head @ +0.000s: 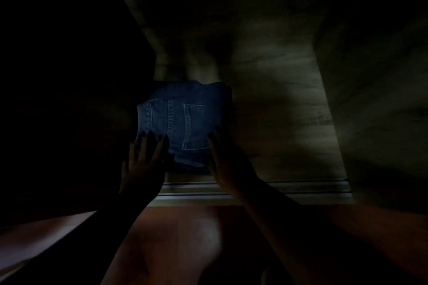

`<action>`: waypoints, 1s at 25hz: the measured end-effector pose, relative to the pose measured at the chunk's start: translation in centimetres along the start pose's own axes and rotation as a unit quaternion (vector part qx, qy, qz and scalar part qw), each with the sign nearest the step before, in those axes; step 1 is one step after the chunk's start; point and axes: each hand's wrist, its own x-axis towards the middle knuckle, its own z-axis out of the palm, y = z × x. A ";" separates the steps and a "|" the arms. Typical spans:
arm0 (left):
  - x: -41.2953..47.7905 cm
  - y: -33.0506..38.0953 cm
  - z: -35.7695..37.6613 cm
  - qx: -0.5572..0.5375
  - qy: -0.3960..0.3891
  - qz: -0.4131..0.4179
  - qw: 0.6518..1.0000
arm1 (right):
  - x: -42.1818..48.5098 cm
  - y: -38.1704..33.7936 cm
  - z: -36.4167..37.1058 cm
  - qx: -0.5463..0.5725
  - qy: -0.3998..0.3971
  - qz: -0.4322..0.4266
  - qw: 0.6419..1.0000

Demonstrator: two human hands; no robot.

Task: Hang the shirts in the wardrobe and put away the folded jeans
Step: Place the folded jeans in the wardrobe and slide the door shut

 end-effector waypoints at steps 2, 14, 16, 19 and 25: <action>-2.5 0.7 -2.4 0.014 -0.028 0.005 0.999 | -1.9 -2.0 -2.7 -0.026 0.022 -0.018 0.999; -27.0 -2.0 -36.5 -0.066 0.063 0.092 0.992 | -16.4 -27.8 -36.4 -0.087 0.033 -0.069 0.993; -31.4 -3.8 -40.7 -0.060 0.092 0.122 0.986 | -18.5 -32.5 -40.7 -0.080 0.032 -0.098 0.991; -37.5 -8.1 -46.4 -0.007 0.201 0.150 0.968 | -21.3 -40.5 -46.0 -0.093 0.073 -0.169 0.979; -43.0 -14.9 -58.8 0.031 0.394 0.104 0.913 | -22.8 -53.4 -54.2 -0.141 0.193 -0.300 0.923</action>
